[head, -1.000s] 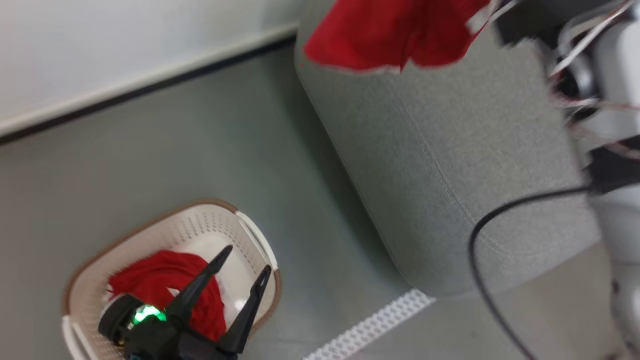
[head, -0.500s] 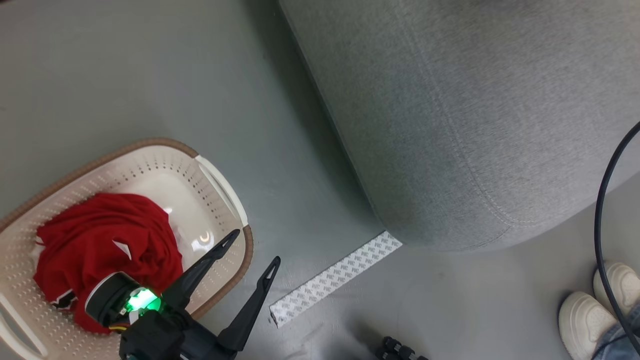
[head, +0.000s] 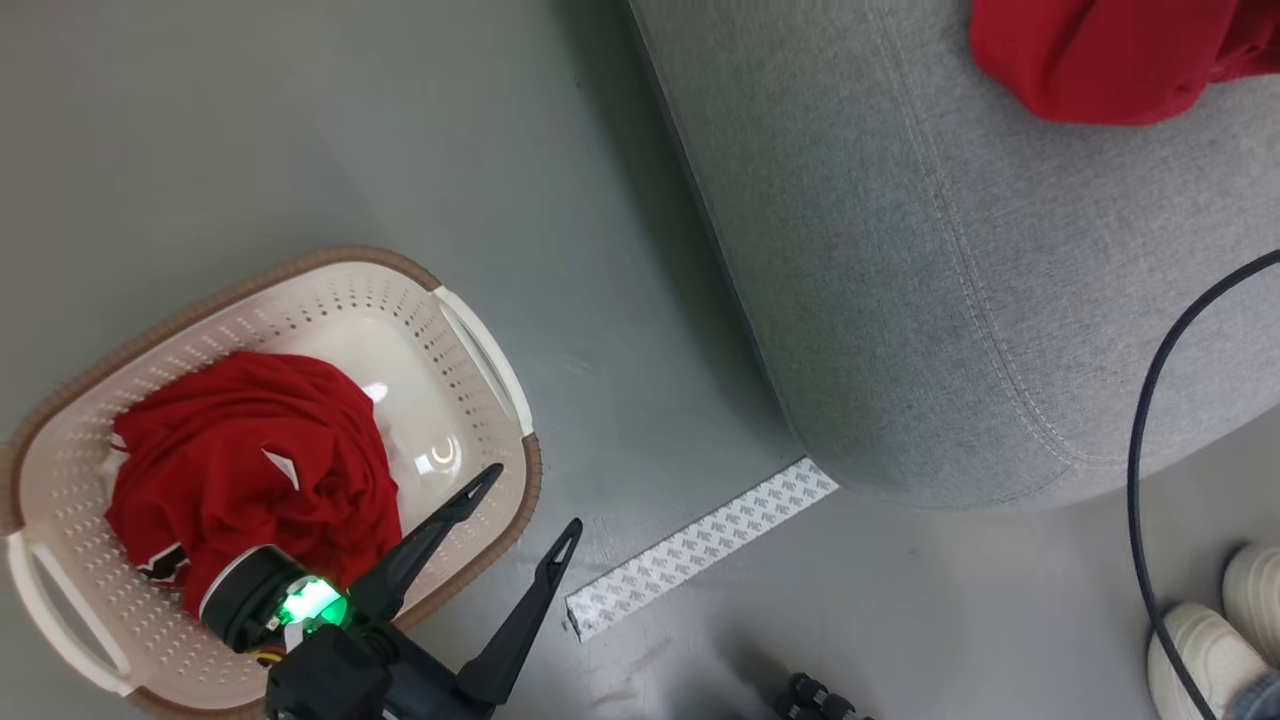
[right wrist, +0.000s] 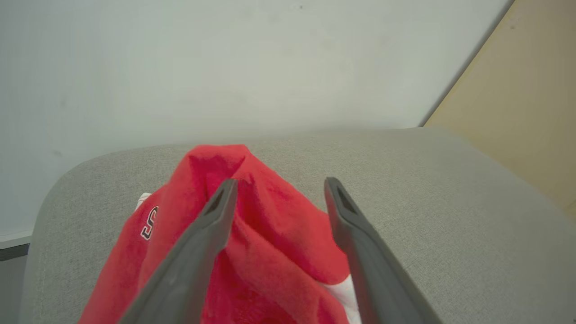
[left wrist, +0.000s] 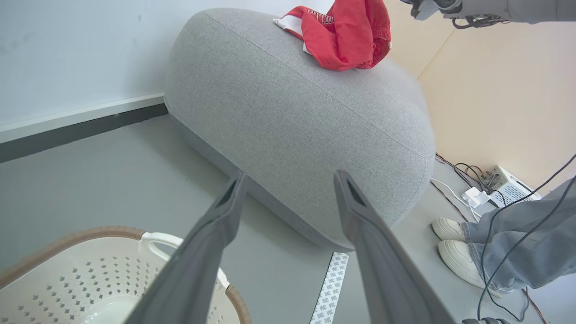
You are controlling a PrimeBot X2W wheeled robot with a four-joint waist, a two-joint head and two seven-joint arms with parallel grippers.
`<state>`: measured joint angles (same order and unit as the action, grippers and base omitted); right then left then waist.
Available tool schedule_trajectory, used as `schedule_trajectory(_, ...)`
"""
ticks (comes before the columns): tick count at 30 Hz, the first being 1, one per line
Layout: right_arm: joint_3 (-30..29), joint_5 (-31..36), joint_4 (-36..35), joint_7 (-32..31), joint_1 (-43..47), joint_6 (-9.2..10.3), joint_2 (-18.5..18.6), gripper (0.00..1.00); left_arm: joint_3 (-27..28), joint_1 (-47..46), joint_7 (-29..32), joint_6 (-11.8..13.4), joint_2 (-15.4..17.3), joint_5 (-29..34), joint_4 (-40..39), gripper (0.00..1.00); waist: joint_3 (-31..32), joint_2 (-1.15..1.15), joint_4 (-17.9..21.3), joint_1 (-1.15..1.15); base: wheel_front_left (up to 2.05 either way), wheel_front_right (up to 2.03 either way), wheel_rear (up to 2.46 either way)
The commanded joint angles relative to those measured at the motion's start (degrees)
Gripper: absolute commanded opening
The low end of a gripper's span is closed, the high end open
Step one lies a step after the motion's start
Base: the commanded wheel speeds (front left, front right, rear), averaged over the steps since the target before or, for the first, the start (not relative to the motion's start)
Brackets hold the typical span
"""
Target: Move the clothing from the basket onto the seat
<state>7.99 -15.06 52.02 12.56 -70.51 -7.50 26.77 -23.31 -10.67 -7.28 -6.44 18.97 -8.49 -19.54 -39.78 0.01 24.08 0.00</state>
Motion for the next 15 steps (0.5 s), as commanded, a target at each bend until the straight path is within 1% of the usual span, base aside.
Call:
schedule_trajectory(1, 0.64, 0.60, -0.14, 0.35, 1.36, 0.02, 0.05, 1.00, -0.05, -0.09, -0.72, 0.25, -0.37, -0.36, 0.57, 1.00, 2.21, -0.01, -1.10, 0.00, 0.00, 0.00, 0.00)
schedule_trajectory(3, 1.86, 0.98, -0.67, 0.70, 1.88, 0.02, 0.14, 1.00, -0.21, -0.33, -1.78, 0.44, -0.74, -0.36, 1.87, 1.00, 4.09, -0.01, -1.66, 0.00, 0.00, 0.00, 0.00)
schedule_trajectory(6, 3.66, 0.61, -2.45, 1.12, 3.48, 0.02, 0.31, 1.00, -0.75, -0.01, -3.17, 0.85, -2.26, -1.41, 4.41, 1.00, 7.74, -0.01, -2.73, 0.00, 0.00, 0.00, 0.00)
schedule_trajectory(9, 6.70, -0.39, -4.79, 1.17, 6.72, 0.02, 0.41, 1.00, -1.14, 1.46, -4.42, 1.01, -4.33, -3.62, 8.83, 1.00, 12.94, -0.01, -4.49, 0.00, 0.00, 0.00, 0.00)
schedule_trajectory(11, 9.19, -0.81, -6.69, 0.88, 9.82, 0.02, 1.13, 1.00, -1.67, 2.37, -5.45, 1.22, -6.02, -5.02, 12.02, 1.00, 17.30, -0.01, -6.13, 0.00, 0.00, 0.00, 0.00)
schedule_trajectory(13, 11.52, -2.80, -9.18, 0.20, 13.22, 0.02, 1.33, 1.00, -1.63, 3.09, -6.14, 1.76, -7.15, -5.48, 15.40, 1.00, 21.51, -0.01, -7.95, 0.00, 0.00, 0.00, 0.00)
schedule_trajectory(15, 12.99, -5.53, -12.07, -0.60, 16.64, 0.02, 1.39, 1.00, -1.35, 3.95, -6.49, 2.91, -8.16, -5.80, 18.69, 1.00, 25.44, -0.01, -9.80, 0.00, 0.00, 0.00, 0.00)
